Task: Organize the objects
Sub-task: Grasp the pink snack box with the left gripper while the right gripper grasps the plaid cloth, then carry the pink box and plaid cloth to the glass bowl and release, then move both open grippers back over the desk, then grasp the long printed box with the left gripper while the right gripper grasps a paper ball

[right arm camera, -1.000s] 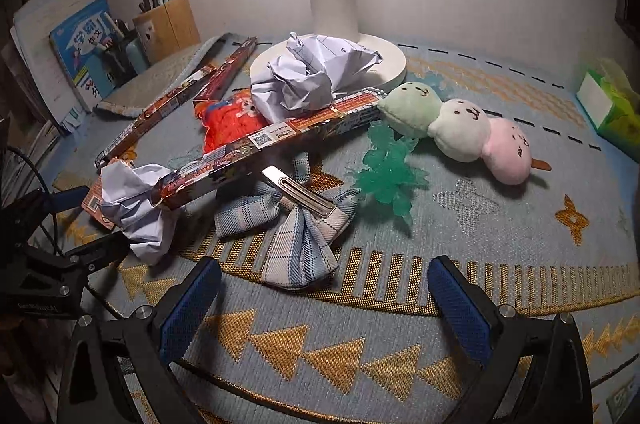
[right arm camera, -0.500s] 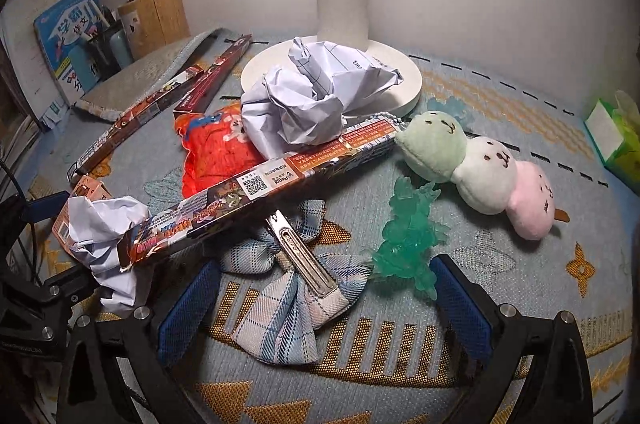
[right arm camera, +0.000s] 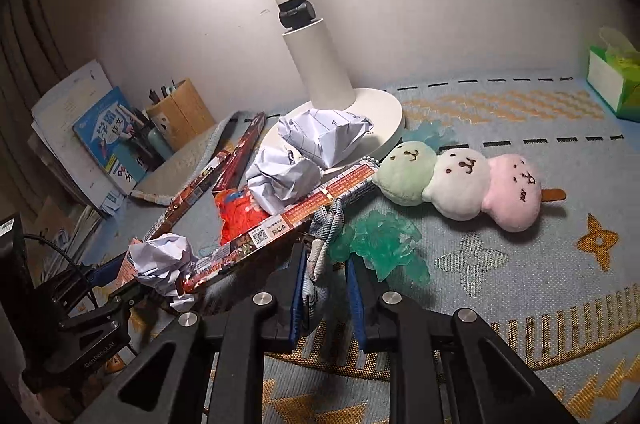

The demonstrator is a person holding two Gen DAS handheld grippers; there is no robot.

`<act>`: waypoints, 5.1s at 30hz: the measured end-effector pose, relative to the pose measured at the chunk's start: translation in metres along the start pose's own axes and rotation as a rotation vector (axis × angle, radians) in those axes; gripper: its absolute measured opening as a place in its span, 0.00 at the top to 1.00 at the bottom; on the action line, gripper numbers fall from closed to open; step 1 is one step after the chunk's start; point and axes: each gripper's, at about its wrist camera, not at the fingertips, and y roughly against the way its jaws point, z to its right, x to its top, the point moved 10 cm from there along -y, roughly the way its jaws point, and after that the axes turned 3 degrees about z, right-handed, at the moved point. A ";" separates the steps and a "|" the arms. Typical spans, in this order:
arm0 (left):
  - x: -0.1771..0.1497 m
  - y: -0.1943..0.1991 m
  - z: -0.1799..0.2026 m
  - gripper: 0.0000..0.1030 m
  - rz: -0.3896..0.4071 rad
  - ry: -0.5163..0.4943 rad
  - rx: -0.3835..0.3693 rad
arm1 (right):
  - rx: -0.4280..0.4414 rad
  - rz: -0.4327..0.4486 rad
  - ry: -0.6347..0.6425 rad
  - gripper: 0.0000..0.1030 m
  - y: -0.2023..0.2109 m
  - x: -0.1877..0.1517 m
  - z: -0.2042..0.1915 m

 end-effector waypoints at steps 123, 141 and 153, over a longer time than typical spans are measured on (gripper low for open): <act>-0.015 -0.026 -0.056 0.00 -0.166 0.073 -0.063 | -0.190 -0.173 0.196 0.00 0.054 -0.059 -0.033; -0.009 -0.069 -0.060 0.00 -0.199 0.131 -0.099 | -0.290 -0.212 0.192 0.00 0.032 -0.082 -0.003; -0.005 -0.047 -0.044 0.87 -0.123 0.069 -0.121 | -0.200 -0.128 0.103 0.63 0.041 -0.071 -0.007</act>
